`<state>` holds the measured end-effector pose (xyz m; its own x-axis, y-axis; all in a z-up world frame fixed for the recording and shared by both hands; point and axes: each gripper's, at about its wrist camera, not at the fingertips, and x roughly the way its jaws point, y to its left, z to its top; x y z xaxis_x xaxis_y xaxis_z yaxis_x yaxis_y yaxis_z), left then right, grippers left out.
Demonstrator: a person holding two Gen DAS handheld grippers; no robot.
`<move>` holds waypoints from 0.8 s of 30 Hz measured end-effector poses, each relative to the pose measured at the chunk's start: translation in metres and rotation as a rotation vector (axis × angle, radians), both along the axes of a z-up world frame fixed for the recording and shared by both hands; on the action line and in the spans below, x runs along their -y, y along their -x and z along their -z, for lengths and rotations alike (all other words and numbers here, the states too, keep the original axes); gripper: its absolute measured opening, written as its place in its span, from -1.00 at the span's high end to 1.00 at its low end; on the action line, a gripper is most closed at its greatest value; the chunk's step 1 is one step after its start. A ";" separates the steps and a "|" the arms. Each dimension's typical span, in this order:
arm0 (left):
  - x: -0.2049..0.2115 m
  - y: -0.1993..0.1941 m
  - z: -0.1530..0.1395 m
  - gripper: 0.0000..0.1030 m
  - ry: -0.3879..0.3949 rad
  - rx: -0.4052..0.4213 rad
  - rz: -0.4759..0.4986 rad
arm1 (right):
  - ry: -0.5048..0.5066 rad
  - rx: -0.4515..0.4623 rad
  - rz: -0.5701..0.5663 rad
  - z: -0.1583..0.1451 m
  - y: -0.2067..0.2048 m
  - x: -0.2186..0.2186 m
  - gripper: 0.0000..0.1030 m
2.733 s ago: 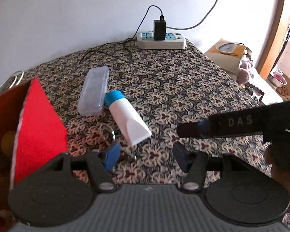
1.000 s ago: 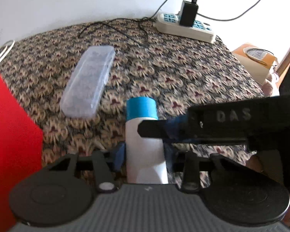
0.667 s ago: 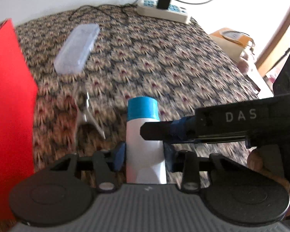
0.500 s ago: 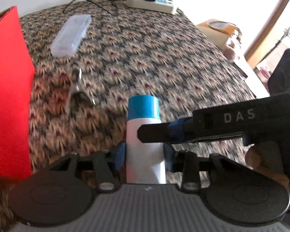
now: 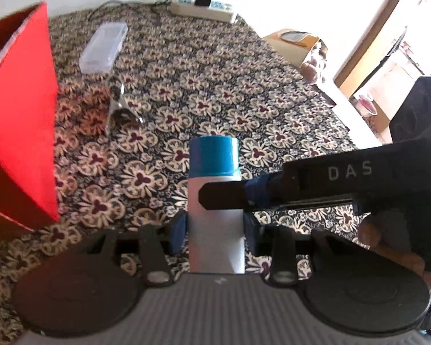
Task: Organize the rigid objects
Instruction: 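Lift the white tube and carry it over the red box with the right tool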
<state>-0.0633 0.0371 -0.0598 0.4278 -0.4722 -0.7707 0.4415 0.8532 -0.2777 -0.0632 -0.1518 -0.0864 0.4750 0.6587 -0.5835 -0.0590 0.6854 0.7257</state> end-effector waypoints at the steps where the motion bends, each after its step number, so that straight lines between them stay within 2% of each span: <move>1: -0.003 0.002 -0.003 0.29 0.002 0.011 0.005 | 0.003 0.012 0.004 -0.003 0.001 -0.005 0.85; 6: -0.024 0.009 -0.026 0.29 0.021 0.078 0.031 | 0.017 0.090 0.026 -0.026 0.010 -0.024 0.86; 12: -0.056 0.018 -0.073 0.29 0.047 0.228 0.038 | 0.008 0.226 0.026 -0.072 0.008 -0.052 0.86; 18: -0.097 0.014 -0.116 0.29 0.061 0.366 0.007 | 0.012 0.373 -0.020 -0.112 -0.001 -0.088 0.86; 24: -0.140 -0.004 -0.134 0.29 0.059 0.411 -0.045 | 0.027 0.442 -0.075 -0.127 -0.018 -0.129 0.86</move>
<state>-0.0596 0.1776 0.0742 0.7158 -0.4840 -0.5035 0.4880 0.8623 -0.1351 -0.0454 -0.0231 0.0409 0.6342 0.6879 -0.3530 -0.4095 0.6861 0.6013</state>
